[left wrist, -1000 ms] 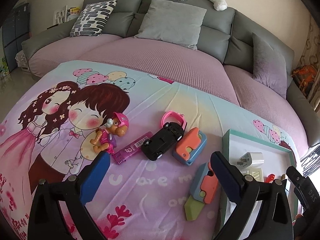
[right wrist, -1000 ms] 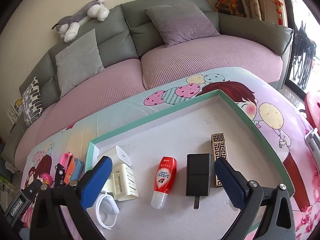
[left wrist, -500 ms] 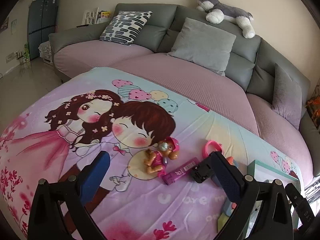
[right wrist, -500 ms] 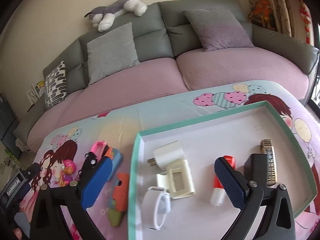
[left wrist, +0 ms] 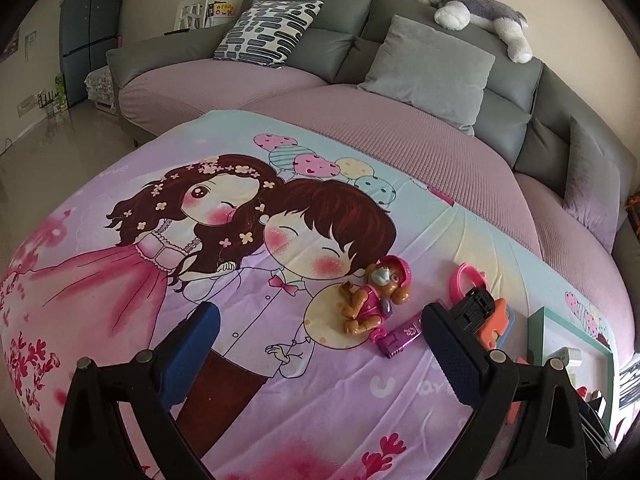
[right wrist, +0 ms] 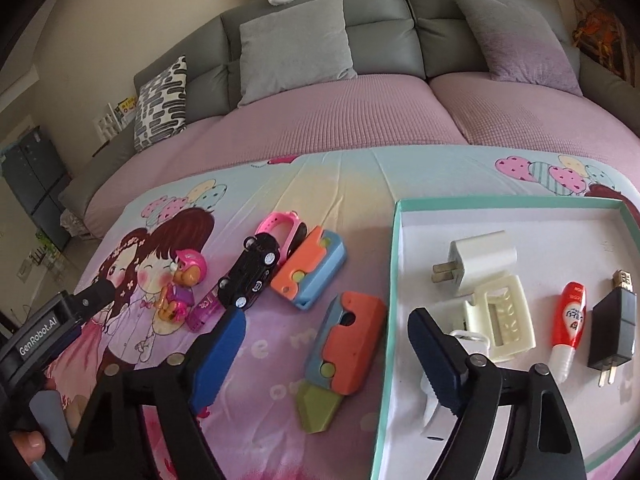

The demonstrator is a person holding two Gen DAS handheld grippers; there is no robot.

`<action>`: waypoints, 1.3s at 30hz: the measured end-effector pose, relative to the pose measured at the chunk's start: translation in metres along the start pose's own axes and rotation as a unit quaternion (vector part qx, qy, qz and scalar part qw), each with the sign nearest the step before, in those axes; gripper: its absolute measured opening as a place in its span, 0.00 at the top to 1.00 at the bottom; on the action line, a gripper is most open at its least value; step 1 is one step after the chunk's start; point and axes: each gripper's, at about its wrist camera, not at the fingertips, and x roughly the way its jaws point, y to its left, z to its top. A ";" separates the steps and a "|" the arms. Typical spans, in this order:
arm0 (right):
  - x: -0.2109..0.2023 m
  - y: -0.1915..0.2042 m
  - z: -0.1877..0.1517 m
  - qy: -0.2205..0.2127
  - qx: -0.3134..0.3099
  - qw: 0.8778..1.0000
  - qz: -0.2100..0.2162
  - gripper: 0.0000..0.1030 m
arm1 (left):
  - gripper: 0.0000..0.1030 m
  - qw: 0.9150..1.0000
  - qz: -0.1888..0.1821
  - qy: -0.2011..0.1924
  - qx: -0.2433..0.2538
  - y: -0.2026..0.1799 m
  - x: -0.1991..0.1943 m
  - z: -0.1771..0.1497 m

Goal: Organize rigid objects
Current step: 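Move both open tools from the tray back over the remaining bed items, then grasp the orange-and-blue toy knife with the right tool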

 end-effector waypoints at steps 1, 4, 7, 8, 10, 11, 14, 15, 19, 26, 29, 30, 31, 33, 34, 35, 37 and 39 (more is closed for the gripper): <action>0.002 0.001 -0.001 0.005 0.000 1.000 0.001 0.20 | 0.02 1.000 0.000 0.004 0.003 0.000 0.002 -0.001; 0.007 0.006 -0.004 0.019 -0.009 1.000 -0.004 0.21 | 0.02 1.000 -0.006 0.009 0.003 0.001 0.004 -0.002; 0.012 0.012 -0.008 0.028 -0.023 0.999 -0.022 0.23 | 0.02 1.000 -0.012 0.016 0.000 0.004 0.008 -0.003; 0.012 0.014 -0.009 0.028 -0.028 0.999 -0.026 0.23 | 0.02 1.000 -0.012 0.019 -0.001 0.005 0.009 -0.004; 0.013 0.016 -0.009 0.029 -0.036 0.998 -0.033 0.23 | 0.02 1.000 -0.009 0.022 -0.003 0.007 0.010 -0.004; 0.013 0.017 -0.010 0.029 -0.038 0.998 -0.035 0.23 | 0.02 1.000 -0.008 0.024 -0.005 0.008 0.011 -0.004; 0.010 0.019 -0.009 0.024 -0.042 0.998 -0.026 0.29 | 0.02 1.000 -0.004 0.027 -0.007 0.012 0.014 -0.004; 0.010 0.020 -0.009 0.025 -0.043 0.999 -0.018 0.30 | 0.02 1.000 -0.003 0.028 -0.008 0.013 0.014 -0.004; 0.016 0.028 -0.013 0.040 -0.058 0.997 -0.036 0.30 | 0.02 0.999 -0.005 0.030 -0.009 0.016 0.015 -0.004; 0.025 0.026 -0.017 0.057 -0.048 0.995 -0.060 0.31 | 0.02 0.999 -0.008 0.036 -0.012 0.019 0.019 -0.005; 0.029 0.032 -0.019 0.058 -0.064 0.994 -0.072 0.31 | 0.02 0.999 -0.005 0.038 -0.013 0.020 0.020 -0.006; 0.030 0.034 -0.020 0.059 -0.068 0.993 -0.072 0.31 | 0.02 0.999 -0.005 0.038 -0.014 0.021 0.021 -0.006; 0.031 0.035 -0.021 0.059 -0.070 0.993 -0.073 0.31 | 0.02 0.999 -0.005 0.038 -0.015 0.022 0.021 -0.006; 0.033 0.036 -0.022 0.064 -0.068 0.994 -0.064 0.31 | 0.02 0.999 -0.005 0.039 -0.017 0.023 0.021 -0.006; 0.034 0.036 -0.022 0.068 -0.063 0.994 -0.056 0.31 | 0.02 0.999 -0.005 0.039 -0.017 0.023 0.022 -0.006; 0.036 0.035 -0.023 0.072 -0.057 0.995 -0.047 0.31 | 0.02 0.999 -0.004 0.040 -0.017 0.023 0.022 -0.006; 0.036 0.036 -0.024 0.065 -0.059 0.995 -0.047 0.31 | 0.02 0.999 -0.004 0.040 -0.016 0.023 0.023 -0.006; 0.037 0.037 -0.024 0.061 -0.060 0.995 -0.049 0.31 | 0.02 0.999 -0.003 0.041 -0.015 0.023 0.023 -0.006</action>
